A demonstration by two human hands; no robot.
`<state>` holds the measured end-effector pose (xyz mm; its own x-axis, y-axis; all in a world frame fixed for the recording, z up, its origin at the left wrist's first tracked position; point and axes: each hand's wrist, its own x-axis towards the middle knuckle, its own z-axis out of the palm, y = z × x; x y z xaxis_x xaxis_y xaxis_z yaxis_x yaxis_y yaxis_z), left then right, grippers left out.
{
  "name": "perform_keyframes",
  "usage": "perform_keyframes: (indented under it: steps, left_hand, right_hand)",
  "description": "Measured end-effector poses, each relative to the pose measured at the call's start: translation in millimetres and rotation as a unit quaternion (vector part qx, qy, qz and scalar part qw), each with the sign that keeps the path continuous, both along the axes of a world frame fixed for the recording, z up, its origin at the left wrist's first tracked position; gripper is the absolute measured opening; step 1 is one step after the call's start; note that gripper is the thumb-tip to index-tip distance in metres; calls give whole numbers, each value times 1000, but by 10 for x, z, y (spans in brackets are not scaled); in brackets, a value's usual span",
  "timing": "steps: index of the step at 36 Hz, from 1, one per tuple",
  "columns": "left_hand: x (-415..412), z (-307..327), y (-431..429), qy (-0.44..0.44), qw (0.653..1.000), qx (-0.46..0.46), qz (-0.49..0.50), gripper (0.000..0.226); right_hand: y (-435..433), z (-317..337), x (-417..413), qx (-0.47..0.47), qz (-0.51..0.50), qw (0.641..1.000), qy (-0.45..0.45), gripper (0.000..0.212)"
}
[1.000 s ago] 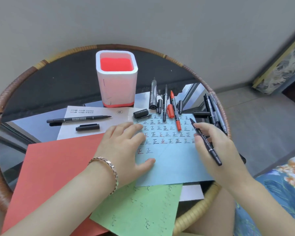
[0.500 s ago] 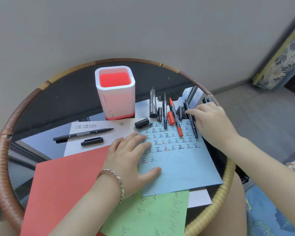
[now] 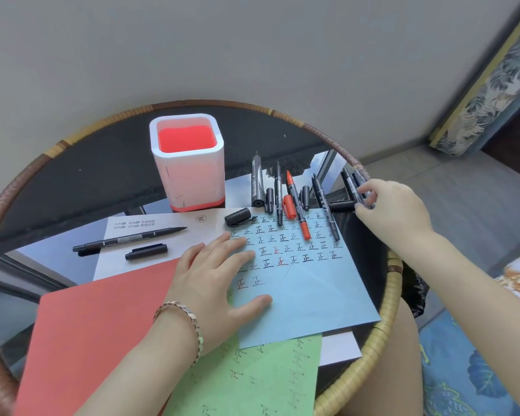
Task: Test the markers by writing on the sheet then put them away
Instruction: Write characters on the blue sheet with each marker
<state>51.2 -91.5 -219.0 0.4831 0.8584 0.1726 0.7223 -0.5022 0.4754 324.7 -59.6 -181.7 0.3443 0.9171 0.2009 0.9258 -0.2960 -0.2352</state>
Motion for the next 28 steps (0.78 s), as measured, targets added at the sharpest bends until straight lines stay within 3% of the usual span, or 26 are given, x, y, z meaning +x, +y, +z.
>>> perform_keyframes:
  steps: [7,11,13,15,19,24,28]
  left_hand:
    - [2,17,1,0,1000,-4,3,69]
    - [10,18,-1,1,1000,-8,6,71]
    - [9,22,2,5,1000,-9,5,72]
    - [7,29,1,12,1000,-11,5,74]
    - [4,40,1,28,1000,-5,2,79]
    - [7,43,-11,15,1000,-11,5,74]
    - [5,44,-13,9,1000,-10,4,73]
  right_hand:
    - [137,31,-99,-65,-38,997,8,32]
    - [71,98,-146,-39,-59,987,147,36]
    - [-31,172,-192,-8,-45,972,231,30]
    - [-173,262,-283,8,-7,951,309,11]
    - [-408,305,-499,1,44,895,443,3]
    - [-612,238,-741,56,98,855,507,23]
    - [-679,135,-930,69,137,839,522,9]
